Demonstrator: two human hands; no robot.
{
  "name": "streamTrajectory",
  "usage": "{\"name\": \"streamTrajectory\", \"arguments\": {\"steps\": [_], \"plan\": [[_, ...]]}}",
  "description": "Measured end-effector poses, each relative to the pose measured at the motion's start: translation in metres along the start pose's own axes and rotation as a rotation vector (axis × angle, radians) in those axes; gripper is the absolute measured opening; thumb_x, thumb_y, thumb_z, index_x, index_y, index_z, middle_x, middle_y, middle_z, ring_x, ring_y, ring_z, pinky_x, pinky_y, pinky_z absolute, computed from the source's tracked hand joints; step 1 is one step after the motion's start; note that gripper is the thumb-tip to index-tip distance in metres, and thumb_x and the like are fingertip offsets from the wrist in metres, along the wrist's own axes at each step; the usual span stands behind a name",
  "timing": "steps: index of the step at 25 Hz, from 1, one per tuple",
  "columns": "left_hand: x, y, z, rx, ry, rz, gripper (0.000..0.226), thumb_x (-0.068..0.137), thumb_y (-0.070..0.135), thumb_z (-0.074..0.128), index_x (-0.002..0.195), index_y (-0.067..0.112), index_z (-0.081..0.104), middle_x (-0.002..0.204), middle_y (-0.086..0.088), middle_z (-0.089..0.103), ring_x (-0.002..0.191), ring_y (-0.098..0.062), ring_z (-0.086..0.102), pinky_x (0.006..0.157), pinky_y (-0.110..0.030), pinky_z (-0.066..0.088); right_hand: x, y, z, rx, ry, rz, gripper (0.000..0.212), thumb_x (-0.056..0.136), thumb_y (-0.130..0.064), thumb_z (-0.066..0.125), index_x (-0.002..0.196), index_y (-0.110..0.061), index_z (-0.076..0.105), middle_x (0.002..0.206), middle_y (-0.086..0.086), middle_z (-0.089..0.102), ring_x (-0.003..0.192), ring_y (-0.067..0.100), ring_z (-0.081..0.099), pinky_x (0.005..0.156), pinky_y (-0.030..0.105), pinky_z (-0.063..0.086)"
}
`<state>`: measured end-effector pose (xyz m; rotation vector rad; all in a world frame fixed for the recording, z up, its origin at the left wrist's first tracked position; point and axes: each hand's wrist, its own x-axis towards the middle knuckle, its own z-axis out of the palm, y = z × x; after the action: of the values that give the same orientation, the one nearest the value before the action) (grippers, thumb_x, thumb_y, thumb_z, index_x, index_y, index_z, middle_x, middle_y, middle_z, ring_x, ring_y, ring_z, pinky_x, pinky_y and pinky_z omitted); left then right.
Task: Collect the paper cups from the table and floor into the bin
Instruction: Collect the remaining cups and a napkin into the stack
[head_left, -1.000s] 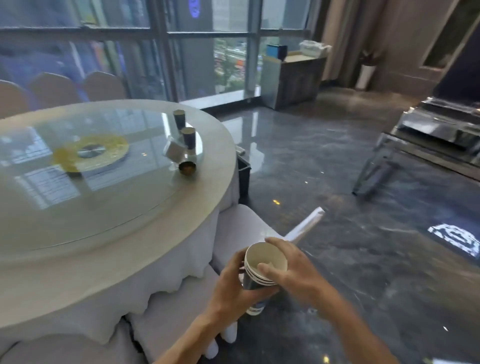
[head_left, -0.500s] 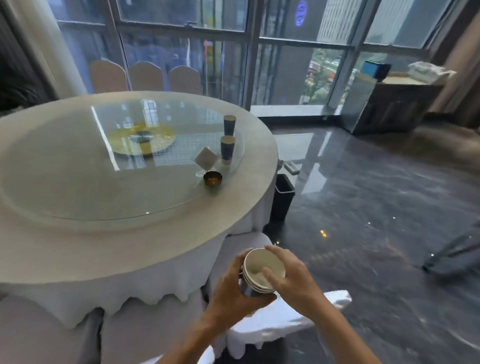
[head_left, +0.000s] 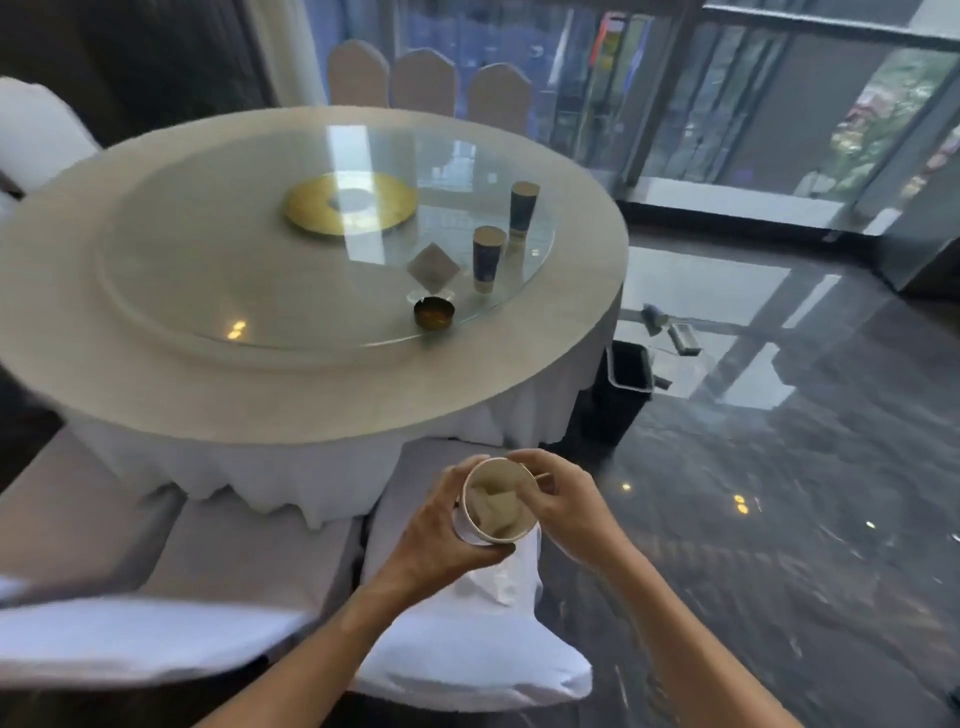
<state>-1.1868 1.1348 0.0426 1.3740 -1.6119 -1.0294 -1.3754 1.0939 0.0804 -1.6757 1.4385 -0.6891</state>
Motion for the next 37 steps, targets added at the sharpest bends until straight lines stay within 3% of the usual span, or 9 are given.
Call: {"name": "streamTrajectory", "arguments": {"steps": [4,11,15,19,22,25,30,33,37], "plan": [[-0.014,0.023,0.052,0.054,0.145,-0.109,0.090,0.064,0.028,0.096,0.139,0.037,0.046,0.132,0.021,0.055,0.121,0.002,0.056,0.091,-0.007,0.048,0.008,0.029,-0.035,-0.011,-0.206,-0.067,0.032,0.096,-0.008,0.061,0.123,-0.020,0.072,0.113,-0.005,0.075,0.095,0.007,0.071,0.081,0.021,0.058],[-0.019,0.001,0.094,0.082,0.312,-0.335,0.097,0.064,0.029,0.097,0.143,0.036,0.040,0.133,0.022,0.053,0.123,-0.001,0.056,0.096,-0.012,0.050,0.046,0.060,-0.034,-0.046,-0.505,-0.103,0.031,0.096,-0.009,0.060,0.122,-0.019,0.072,0.109,-0.004,0.075,0.096,0.009,0.072,0.076,0.015,0.056],[0.005,-0.040,0.110,0.139,0.330,-0.401,0.096,0.059,0.034,0.094,0.138,0.040,0.040,0.130,0.014,0.054,0.119,-0.013,0.055,0.094,-0.035,0.057,0.081,0.095,-0.015,-0.077,-0.574,-0.060,0.034,0.094,-0.006,0.058,0.122,-0.019,0.072,0.108,0.001,0.076,0.093,0.012,0.075,0.081,0.031,0.062],[0.024,-0.066,0.121,0.136,0.317,-0.466,0.088,0.060,0.027,0.090,0.134,0.035,0.041,0.128,0.010,0.054,0.116,-0.016,0.055,0.090,-0.043,0.058,0.107,0.118,-0.004,-0.111,-0.641,-0.033,0.030,0.096,-0.007,0.058,0.118,-0.020,0.073,0.103,-0.002,0.076,0.086,0.007,0.072,0.067,0.018,0.056],[0.029,-0.087,0.118,0.149,0.332,-0.517,0.088,0.061,0.026,0.090,0.134,0.029,0.040,0.128,0.006,0.053,0.115,-0.019,0.055,0.089,-0.045,0.056,0.125,0.137,0.009,-0.107,-0.656,0.037,0.022,0.101,-0.019,0.057,0.116,-0.017,0.073,0.103,0.003,0.077,0.087,0.014,0.072,0.074,0.032,0.060],[0.033,-0.114,0.113,0.210,0.348,-0.577,0.085,0.065,0.026,0.090,0.134,0.023,0.040,0.130,0.002,0.050,0.114,-0.022,0.056,0.089,-0.040,0.055,0.139,0.174,0.036,-0.128,-0.652,0.120,0.029,0.104,-0.032,0.055,0.116,-0.010,0.072,0.106,0.010,0.075,0.085,0.018,0.072,0.082,0.043,0.061],[0.048,-0.147,0.097,0.344,0.308,-0.703,0.081,0.066,0.034,0.091,0.128,0.017,0.042,0.128,-0.004,0.053,0.110,-0.028,0.060,0.091,-0.043,0.054,0.169,0.254,0.103,-0.416,-0.790,0.074,0.029,0.096,-0.025,0.064,0.123,-0.015,0.069,0.108,0.004,0.070,0.093,0.023,0.066,0.085,0.040,0.055],[0.052,-0.151,0.099,0.406,0.224,-0.715,0.078,0.069,0.034,0.089,0.127,0.015,0.041,0.127,-0.003,0.052,0.109,-0.027,0.059,0.087,-0.042,0.053,0.172,0.306,0.143,-0.612,-0.943,0.037,0.046,0.094,-0.025,0.066,0.139,-0.016,0.058,0.125,0.008,0.067,0.115,0.028,0.062,0.087,0.030,0.044],[0.056,-0.154,0.111,0.457,0.163,-0.706,0.077,0.068,0.036,0.090,0.123,0.016,0.041,0.123,-0.001,0.052,0.103,-0.027,0.060,0.082,-0.042,0.055,0.167,0.371,0.188,-0.785,-1.143,-0.108,0.065,0.094,-0.023,0.061,0.155,-0.026,0.038,0.159,0.012,0.035,0.136,0.035,0.049,0.104,0.040,0.044]]}}
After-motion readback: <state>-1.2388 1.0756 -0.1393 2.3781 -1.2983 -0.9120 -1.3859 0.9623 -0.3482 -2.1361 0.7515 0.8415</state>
